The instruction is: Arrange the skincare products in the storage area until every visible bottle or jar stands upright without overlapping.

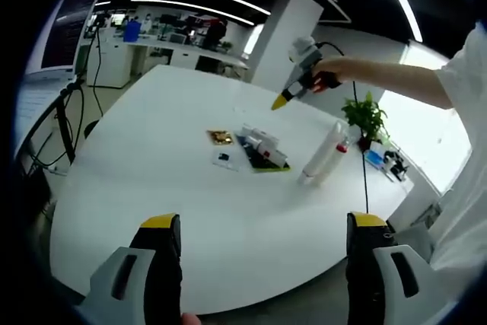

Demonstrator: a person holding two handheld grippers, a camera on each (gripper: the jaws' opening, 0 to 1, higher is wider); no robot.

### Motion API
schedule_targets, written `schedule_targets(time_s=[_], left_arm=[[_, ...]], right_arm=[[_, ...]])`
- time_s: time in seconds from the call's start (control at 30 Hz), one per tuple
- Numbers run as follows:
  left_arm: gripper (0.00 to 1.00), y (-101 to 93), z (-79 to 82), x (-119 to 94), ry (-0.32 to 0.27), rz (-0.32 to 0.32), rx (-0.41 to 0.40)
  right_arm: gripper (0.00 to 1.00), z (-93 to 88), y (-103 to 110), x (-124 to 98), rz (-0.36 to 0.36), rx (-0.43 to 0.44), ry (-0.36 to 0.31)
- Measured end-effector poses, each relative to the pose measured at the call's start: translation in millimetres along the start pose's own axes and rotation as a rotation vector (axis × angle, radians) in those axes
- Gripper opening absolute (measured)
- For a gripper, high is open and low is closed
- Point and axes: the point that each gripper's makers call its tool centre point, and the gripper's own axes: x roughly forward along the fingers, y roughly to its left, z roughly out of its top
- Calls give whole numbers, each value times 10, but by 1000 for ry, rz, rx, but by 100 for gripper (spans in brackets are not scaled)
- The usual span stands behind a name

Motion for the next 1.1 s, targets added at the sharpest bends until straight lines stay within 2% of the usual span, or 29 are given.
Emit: schedule_targets(time_s=[0.07, 0.13, 0.23, 0.37, 0.47, 0.63, 0.8, 0.9, 1.1], left_arm=[[88, 4, -7, 6, 5, 2, -1], [88, 6, -12, 10, 9, 2, -2], [88, 15, -18, 14, 13, 5, -7], [88, 25, -14, 21, 14, 8, -11], [88, 29, -20, 30, 19, 9, -16], [88, 32, -24, 18, 18, 12, -17], [88, 38, -28, 18, 19, 13, -27], [88, 43, -32, 20, 21, 15, -29], [88, 46, -46, 25, 28, 17, -32]], right_arm=[[24, -38, -12, 58, -12, -4, 9], [17, -78, -33, 101, -26, -24, 18], [20, -70, 20, 119, -13, -26, -4], [26, -105, 96, 145, 0, -68, 9], [31, -146, 57, 207, -3, -77, 32], [30, -151, 69, 275, 9, -64, 40], [30, -223, 69, 382, 22, -60, 76], [33, -247, 93, 437, 37, -52, 86], [34, -261, -12, 598, 27, -8, 100]])
